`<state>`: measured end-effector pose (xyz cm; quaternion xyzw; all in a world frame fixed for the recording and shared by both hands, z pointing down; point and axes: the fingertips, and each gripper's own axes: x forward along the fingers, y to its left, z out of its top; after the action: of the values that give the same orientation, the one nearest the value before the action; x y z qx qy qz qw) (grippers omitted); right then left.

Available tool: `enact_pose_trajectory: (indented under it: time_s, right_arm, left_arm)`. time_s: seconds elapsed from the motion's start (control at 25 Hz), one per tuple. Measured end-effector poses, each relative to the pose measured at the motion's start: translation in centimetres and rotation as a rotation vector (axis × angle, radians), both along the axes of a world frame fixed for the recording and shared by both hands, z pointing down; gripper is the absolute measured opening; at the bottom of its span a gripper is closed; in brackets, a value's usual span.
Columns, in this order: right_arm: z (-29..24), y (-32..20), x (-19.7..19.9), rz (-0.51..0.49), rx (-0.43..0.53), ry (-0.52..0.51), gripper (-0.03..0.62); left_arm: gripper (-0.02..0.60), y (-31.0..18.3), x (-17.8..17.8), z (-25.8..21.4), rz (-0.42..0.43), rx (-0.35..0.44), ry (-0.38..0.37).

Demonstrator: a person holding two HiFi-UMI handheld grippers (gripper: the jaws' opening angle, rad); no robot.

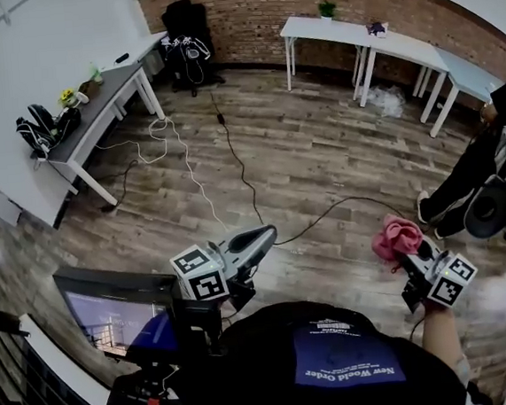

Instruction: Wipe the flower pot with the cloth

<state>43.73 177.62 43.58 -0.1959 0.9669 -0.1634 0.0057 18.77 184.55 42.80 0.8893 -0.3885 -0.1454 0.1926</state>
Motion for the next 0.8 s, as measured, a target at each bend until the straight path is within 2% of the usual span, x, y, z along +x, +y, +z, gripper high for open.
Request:
enact_pose_trajectory:
  time_s: [0.2, 0.32, 0.6, 0.8]
  right_arm:
    - [0.0, -3.7, -0.5, -0.018, -0.004, 0.006, 0.109]
    - [0.4, -5.2, -2.2, -0.007, 0.010, 0.019, 0.109]
    - [-2.2, -16.6, -9.1, 0.095, 0.042, 0.036, 0.109]
    - [-2.5, -21.6, -15.0, 0.139, 0.050, 0.049, 0.110]
  left_arm:
    - [-0.002, -3.4, -0.4, -0.5, -0.020, -0.005, 0.008]
    - [-0.002, -5.3, -1.8, 0.4, 0.002, 0.004, 0.021]
    - [-0.002, -18.4, -9.2, -1.2, 0.107, 0.061, 0.025]
    - [-0.002, -24.3, -15.5, -1.3, 0.161, 0.083, 0.003]
